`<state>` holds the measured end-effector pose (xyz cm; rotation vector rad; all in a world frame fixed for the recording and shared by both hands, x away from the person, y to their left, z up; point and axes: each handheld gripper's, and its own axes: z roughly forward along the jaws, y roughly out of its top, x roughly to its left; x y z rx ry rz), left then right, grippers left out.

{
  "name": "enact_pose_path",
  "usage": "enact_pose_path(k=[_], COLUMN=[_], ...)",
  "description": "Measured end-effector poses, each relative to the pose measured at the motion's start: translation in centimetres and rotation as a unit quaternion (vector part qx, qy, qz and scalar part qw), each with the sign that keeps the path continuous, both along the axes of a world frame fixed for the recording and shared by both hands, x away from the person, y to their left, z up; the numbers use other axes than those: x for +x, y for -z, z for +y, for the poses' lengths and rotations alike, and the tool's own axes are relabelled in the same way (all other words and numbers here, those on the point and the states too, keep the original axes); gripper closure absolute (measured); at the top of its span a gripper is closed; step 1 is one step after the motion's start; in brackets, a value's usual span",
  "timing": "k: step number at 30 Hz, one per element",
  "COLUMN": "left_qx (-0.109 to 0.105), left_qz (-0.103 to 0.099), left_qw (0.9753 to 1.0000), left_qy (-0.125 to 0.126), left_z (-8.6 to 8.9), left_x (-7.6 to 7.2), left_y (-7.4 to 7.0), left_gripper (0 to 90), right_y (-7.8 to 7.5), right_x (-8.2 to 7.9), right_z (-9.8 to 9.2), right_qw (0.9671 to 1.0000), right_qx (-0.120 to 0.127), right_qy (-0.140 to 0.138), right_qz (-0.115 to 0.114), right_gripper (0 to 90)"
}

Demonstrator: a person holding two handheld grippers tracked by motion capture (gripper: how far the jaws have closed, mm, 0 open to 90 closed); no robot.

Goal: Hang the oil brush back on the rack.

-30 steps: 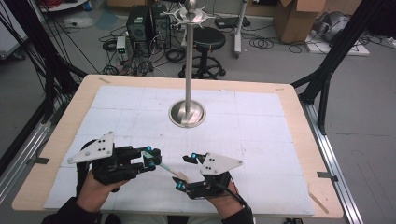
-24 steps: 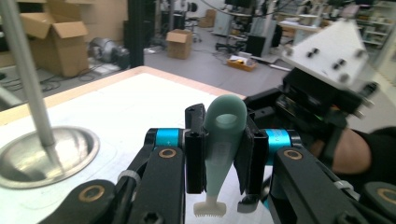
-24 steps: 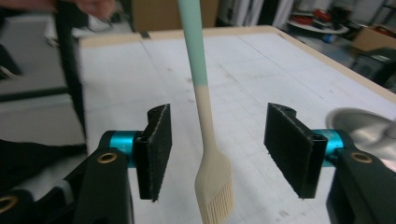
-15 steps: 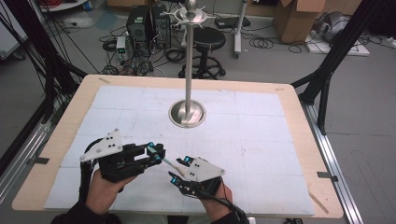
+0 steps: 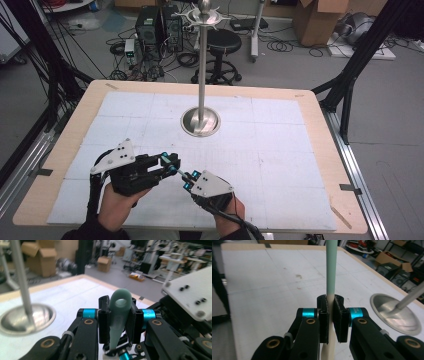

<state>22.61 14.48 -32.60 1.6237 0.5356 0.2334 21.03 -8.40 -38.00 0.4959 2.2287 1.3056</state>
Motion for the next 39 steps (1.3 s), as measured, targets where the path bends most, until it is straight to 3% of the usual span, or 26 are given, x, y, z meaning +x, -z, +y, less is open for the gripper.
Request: enact_pose_path(k=[3, 5, 6, 7, 8, 9, 10, 11, 12, 13, 14, 17, 18, 19, 20, 22, 23, 24, 25, 27, 29, 31, 32, 33, 34, 39], left_qx=[-0.031, -0.036, -0.043, -0.043, -0.053, -0.053, -0.060, -0.060, -0.066, -0.066, -0.068, -0.072, -0.073, -0.073, -0.071, -0.069, -0.069, -0.070, -0.070, -0.074, -0.077, -0.081, -0.084, -0.084, -0.082, -0.075], left_qz=[-0.006, -0.009, -0.009, -0.009, -0.004, -0.004, -0.009, -0.009, -0.010, -0.010, -0.013, -0.015, -0.019, -0.019, -0.022, -0.020, -0.020, -0.019, -0.019, -0.018, -0.018, -0.017, -0.017, -0.017, -0.018, -0.020], left_qw=[0.9988, 0.9982, 0.9974, 0.9974, 0.9958, 0.9958, 0.9938, 0.9938, 0.9913, 0.9913, 0.9893, 0.9864, 0.9857, 0.9857, 0.9848, 0.9847, 0.9847, 0.9842, 0.9842, 0.9831, 0.9827, 0.9839, 0.9850, 0.9850, 0.9865, 0.9881], left_qy=[0.036, 0.047, 0.057, 0.057, 0.074, 0.074, 0.093, 0.093, 0.114, 0.114, 0.129, 0.146, 0.150, 0.150, 0.157, 0.159, 0.159, 0.162, 0.162, 0.166, 0.167, 0.159, 0.149, 0.149, 0.141, 0.133], left_z=[0.0, 0.1, 0.3, 0.3, 0.4, 0.4, 0.6, 0.6, 0.7, 0.7, 0.7, 0.8, 0.8, 0.8, 0.9, 1.0, 1.0, 1.1, 1.1, 1.1, 1.1, 1.1, 1.3, 1.3, 1.5, 1.4], left_x=[0.1, 0.1, 0.2, 0.2, 0.3, 0.3, 0.4, 0.4, 0.4, 0.4, 0.4, 0.4, 0.3, 0.3, 0.3, 0.3, 0.3, 0.4, 0.4, 0.4, 0.3, 0.3, 0.5, 0.5, 0.5, 0.6], left_y=[0.3, 0.3, 0.4, 0.4, 0.5, 0.5, 0.6, 0.6, 0.6, 0.6, 0.6, 0.6, 0.6, 0.6, 0.6, 0.6, 0.6, 0.6, 0.6, 0.6, 0.6, 0.6, 0.5, 0.5, 0.4, 0.3], left_gripper=[54.5, 49.9, 47.4, 44.3, 44.9, 45.4, 47.9, 48.6, 50.3, 51.6, 52.7, 60.9, 64.5, 67.1, 71.5, 76.8, 79.4, 79.7, 80.1, 81.0, 81.5, 81.9, 82.1, 82.2, 82.2, 82.3], right_y=[-0.2, -0.4, -0.6, -0.6, -0.7, -0.7, -0.7, -0.7, -0.7, -0.7, -0.6, -0.5, -0.4, -0.4, -0.3, -0.2, -0.2, -0.1, -0.1, 0.0, 0.0, -0.1, -0.1, -0.1, -0.1, -0.5], right_x=[0.2, 0.3, 0.5, 0.5, 0.6, 0.6, 0.8, 0.8, 0.9, 0.9, 1.0, 1.1, 1.1, 1.1, 1.2, 1.3, 1.3, 1.3, 1.3, 1.4, 1.5, 1.5, 1.6, 1.6, 1.6, 1.7], right_z=[-0.5, -0.7, -1.2, -1.2, -1.6, -1.6, -1.8, -1.8, -2.0, -2.0, -2.0, -2.0, -1.9, -1.9, -1.9, -2.0, -2.0, -1.9, -1.9, -1.9, -1.9, -1.9, -2.0, -2.0, -2.1, -2.1], right_qw=[0.9995, 0.9988, 0.9957, 0.9957, 0.9918, 0.9918, 0.9873, 0.9873, 0.9833, 0.9833, 0.9772, 0.9690, 0.9662, 0.9662, 0.9604, 0.9559, 0.9559, 0.9508, 0.9508, 0.9447, 0.9442, 0.9447, 0.9470, 0.9470, 0.9536, 0.9559], right_qx=[0.022, 0.034, 0.064, 0.064, 0.083, 0.083, 0.098, 0.098, 0.110, 0.110, 0.123, 0.132, 0.135, 0.135, 0.143, 0.150, 0.150, 0.157, 0.157, 0.161, 0.162, 0.169, 0.176, 0.176, 0.179, 0.182], right_qy=[-0.015, -0.023, -0.048, -0.048, -0.070, -0.070, -0.092, -0.092, -0.110, -0.110, -0.136, -0.168, -0.178, -0.178, -0.195, -0.208, -0.208, -0.220, -0.220, -0.236, -0.238, -0.233, -0.215, -0.215, -0.193, -0.189], right_qz=[0.019, 0.028, 0.047, 0.047, 0.068, 0.068, 0.084, 0.084, 0.094, 0.094, 0.107, 0.124, 0.129, 0.129, 0.139, 0.143, 0.143, 0.151, 0.151, 0.161, 0.160, 0.158, 0.161, 0.161, 0.147, 0.131], right_gripper=[84.7, 84.8, 84.7, 84.7, 84.7, 84.7, 84.7, 84.7, 84.7, 84.7, 84.7, 84.7, 84.7, 84.7, 84.6, 84.6, 84.6, 84.7, 84.7, 84.6, 84.2, 61.0, 54.6, 54.6, 52.5, 56.9])
